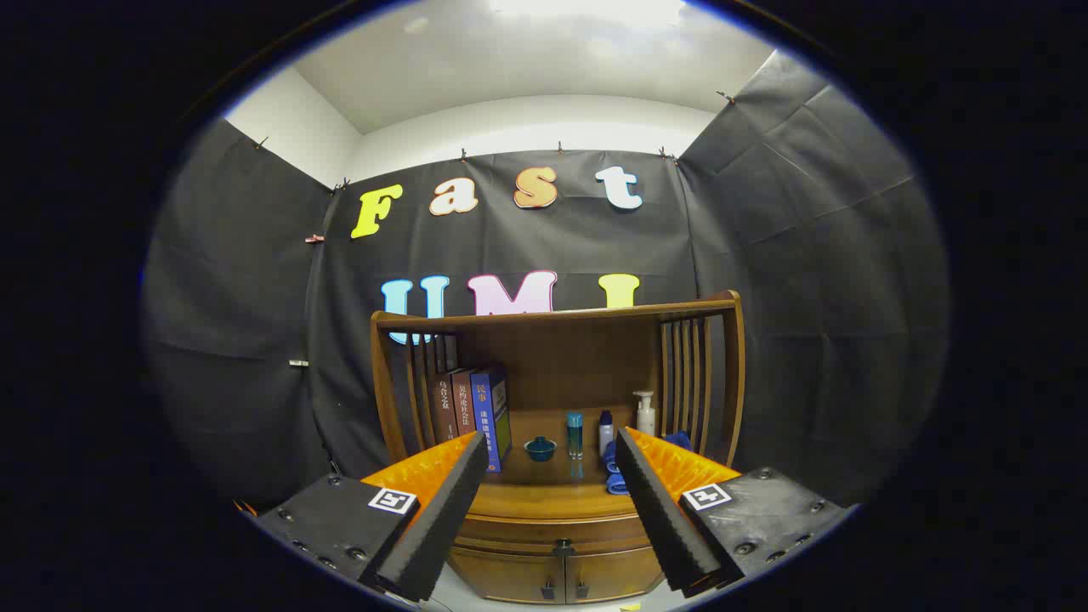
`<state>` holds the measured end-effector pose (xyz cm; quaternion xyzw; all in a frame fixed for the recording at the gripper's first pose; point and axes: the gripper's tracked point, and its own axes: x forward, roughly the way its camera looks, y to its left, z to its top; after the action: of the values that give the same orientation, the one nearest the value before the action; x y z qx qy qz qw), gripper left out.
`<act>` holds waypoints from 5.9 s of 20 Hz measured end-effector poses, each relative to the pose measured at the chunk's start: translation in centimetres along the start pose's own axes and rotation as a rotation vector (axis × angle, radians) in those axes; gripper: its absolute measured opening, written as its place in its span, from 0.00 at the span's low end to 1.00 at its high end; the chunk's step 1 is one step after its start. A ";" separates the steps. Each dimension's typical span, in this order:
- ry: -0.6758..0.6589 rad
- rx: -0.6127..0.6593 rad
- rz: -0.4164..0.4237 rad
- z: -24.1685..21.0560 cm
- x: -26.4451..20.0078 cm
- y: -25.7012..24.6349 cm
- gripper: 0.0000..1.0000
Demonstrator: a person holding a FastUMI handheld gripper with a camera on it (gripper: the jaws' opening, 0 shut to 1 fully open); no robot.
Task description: Pull open the drawer, take out the items inside it, and place them on the countertop above the cabinet.
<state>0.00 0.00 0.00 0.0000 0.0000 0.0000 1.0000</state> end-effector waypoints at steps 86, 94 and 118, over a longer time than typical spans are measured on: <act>0.713 0.037 -0.077 -37.8 8.4 -2.9 0.42; 0.662 0.057 -0.078 -37.9 8.6 -2.9 0.46; 0.676 0.024 -0.070 -36.6 5.1 -2.7 0.27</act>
<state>5.12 -2.67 -36.62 0.0118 0.3317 -0.0345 0.9427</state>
